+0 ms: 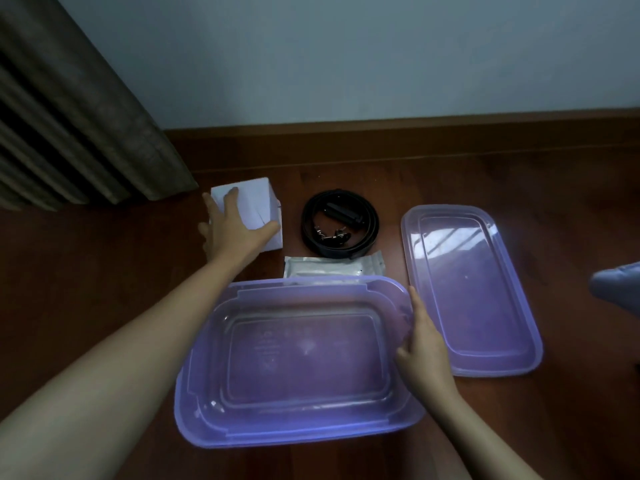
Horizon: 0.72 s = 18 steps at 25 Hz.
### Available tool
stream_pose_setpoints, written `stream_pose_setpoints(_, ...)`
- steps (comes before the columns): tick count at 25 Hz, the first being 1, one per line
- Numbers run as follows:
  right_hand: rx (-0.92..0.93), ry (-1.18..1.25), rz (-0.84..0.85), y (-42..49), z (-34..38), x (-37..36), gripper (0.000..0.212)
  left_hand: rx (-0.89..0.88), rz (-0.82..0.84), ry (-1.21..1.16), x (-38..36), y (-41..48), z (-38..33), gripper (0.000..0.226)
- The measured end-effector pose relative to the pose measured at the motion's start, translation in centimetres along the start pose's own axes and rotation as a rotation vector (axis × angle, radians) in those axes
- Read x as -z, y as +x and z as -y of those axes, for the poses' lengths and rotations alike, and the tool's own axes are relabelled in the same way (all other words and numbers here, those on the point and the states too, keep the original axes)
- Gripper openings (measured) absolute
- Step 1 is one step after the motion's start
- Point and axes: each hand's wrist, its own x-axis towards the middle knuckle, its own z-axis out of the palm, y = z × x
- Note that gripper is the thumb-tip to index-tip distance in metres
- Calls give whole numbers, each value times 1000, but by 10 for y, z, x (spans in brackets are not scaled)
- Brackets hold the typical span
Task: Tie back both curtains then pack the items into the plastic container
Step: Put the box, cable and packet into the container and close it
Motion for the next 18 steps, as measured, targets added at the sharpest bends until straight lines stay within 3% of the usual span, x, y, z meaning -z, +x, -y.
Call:
stream_pose_setpoints(2, 24, -42, -64, -3, 4, 2, 74, -79, -100, -130, 21, -2, 4, 87)
stream_pose_setpoints(4, 53, -188, -219, -6, 10, 2, 69, -109, -106, -439, 48, -14, -1, 85)
stream_pose_setpoints(6, 147, -134, -334, -8, 28, 8, 69, -24, 78, -944, 76, -41, -16, 75)
stream_pose_setpoints(8, 263, 197, -262, -13, 56, 18, 63, 157, 456, -1257, 98, -68, -26, 57)
stream_pose_setpoints(10, 299, 491, -93, -17, 80, 28, 66, 323, 838, -1286, 107, -89, -28, 53)
stream_pose_setpoints(13, 225, 669, 161, -21, 97, 33, 66, 534, 1152, -1187, 90, -112, -14, 60)
stream_pose_setpoints(16, 87, 601, 205, -29, 87, 20, 50, 595, 1181, -1087, 67, -135, -7, 85)
stream_pose_setpoints(18, -18, 497, 165, -38, 77, 7, 42, 577, 988, -1001, 54, -147, -4, 84)
